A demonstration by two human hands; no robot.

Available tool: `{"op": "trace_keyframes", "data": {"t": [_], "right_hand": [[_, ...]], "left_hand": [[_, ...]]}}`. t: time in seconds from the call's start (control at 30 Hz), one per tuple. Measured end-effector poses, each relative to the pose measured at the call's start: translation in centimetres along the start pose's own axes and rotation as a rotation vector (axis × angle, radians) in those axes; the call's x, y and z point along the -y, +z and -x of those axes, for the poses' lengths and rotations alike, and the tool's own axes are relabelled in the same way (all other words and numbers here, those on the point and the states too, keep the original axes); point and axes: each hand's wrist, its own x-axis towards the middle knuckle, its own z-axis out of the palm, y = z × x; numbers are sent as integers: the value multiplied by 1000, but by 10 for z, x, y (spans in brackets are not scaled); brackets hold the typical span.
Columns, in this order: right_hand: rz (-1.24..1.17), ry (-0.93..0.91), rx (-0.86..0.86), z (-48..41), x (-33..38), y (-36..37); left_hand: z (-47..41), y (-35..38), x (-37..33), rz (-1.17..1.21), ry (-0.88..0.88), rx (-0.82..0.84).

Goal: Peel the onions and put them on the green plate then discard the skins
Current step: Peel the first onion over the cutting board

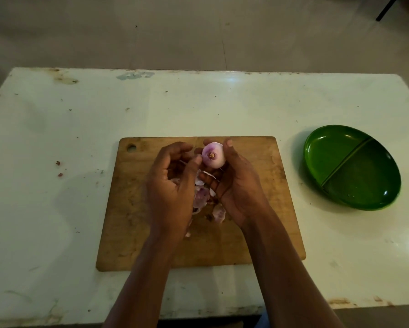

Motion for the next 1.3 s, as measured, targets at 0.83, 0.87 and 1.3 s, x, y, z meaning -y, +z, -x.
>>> {"op": "trace_keyframes", "data": {"t": [0.83, 0.87, 1.3], "right_hand": [[253, -192, 92, 1, -9, 1], [271, -208, 56, 0, -10, 1], [62, -187, -40, -4, -5, -4]], "left_hand": [[5, 3, -3, -12, -202, 103], [6, 3, -4, -22, -183, 102], [-1, -3, 9, 230, 151, -61]]}}
